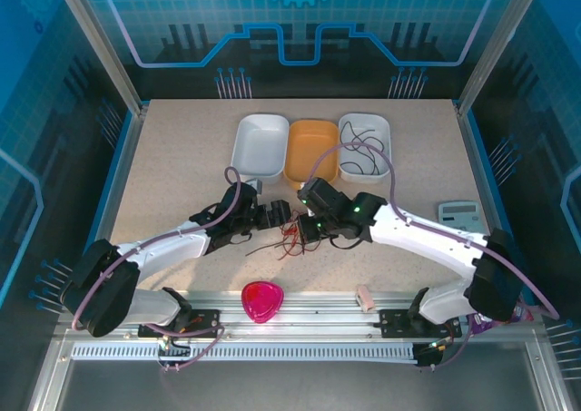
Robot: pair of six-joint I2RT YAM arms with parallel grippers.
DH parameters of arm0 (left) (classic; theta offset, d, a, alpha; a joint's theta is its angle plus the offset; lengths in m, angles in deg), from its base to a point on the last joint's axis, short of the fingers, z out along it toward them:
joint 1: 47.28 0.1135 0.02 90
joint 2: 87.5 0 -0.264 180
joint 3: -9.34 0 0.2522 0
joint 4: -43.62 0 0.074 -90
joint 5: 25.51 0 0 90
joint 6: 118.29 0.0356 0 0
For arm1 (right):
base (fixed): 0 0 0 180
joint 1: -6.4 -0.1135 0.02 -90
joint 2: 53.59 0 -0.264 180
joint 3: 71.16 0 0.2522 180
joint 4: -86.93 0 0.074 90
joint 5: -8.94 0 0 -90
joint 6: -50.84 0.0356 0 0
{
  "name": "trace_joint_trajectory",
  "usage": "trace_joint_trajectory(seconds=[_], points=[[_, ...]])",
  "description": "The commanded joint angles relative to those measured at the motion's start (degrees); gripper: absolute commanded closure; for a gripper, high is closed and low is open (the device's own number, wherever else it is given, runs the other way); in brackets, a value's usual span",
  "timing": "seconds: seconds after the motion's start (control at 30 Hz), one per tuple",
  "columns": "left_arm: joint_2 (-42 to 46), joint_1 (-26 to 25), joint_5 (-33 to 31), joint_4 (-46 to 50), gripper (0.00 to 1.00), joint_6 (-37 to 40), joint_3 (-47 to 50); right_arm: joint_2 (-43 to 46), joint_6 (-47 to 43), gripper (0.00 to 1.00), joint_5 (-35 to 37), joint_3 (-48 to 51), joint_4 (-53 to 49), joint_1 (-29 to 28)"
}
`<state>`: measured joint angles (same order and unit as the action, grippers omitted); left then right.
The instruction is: Untangle the cables
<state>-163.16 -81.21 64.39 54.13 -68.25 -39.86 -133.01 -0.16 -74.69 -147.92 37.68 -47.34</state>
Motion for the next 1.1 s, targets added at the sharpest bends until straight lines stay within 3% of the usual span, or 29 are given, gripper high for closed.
trace_joint_trajectory(seconds=[0.0, 1.07], points=[[-0.3, -0.3, 1.2, -1.1, 0.01, 0.7, -0.3, 3.5, -3.3, 1.0, 2.8, -1.8, 0.4, -1.1], [-5.2, -1.1, -0.3, -2.0, 0.01, 2.3, -3.7, 12.7, -12.6, 1.0, 17.6, -8.7, -3.5, -1.2]])
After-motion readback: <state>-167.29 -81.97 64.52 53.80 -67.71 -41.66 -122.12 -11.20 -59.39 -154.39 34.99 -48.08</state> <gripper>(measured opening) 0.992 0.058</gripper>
